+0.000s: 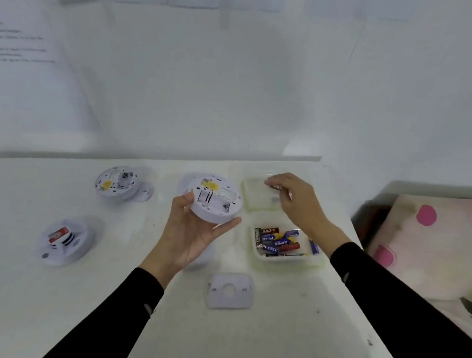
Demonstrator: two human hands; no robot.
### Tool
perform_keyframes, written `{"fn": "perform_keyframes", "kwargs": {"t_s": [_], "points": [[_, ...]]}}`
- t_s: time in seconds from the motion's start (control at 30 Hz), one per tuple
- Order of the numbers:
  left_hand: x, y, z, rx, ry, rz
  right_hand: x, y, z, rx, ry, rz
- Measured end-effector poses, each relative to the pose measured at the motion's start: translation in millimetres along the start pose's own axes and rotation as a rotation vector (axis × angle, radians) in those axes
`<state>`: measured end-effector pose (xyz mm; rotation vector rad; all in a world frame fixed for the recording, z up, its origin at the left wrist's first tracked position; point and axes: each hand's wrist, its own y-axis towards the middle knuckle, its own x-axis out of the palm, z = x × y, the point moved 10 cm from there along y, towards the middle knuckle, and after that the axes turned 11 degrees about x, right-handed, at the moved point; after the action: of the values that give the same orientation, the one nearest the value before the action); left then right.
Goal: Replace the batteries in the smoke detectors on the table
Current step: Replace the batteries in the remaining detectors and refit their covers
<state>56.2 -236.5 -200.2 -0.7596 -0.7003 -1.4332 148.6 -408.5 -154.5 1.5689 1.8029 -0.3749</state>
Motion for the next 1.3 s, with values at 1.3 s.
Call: {"fn": "perform_keyframes", "kwargs": {"t_s": [1.3], "points": [[3,50,-16,0.269,0.118,0.31,6,-34,-38,0.237,0.547,0.186]]}}
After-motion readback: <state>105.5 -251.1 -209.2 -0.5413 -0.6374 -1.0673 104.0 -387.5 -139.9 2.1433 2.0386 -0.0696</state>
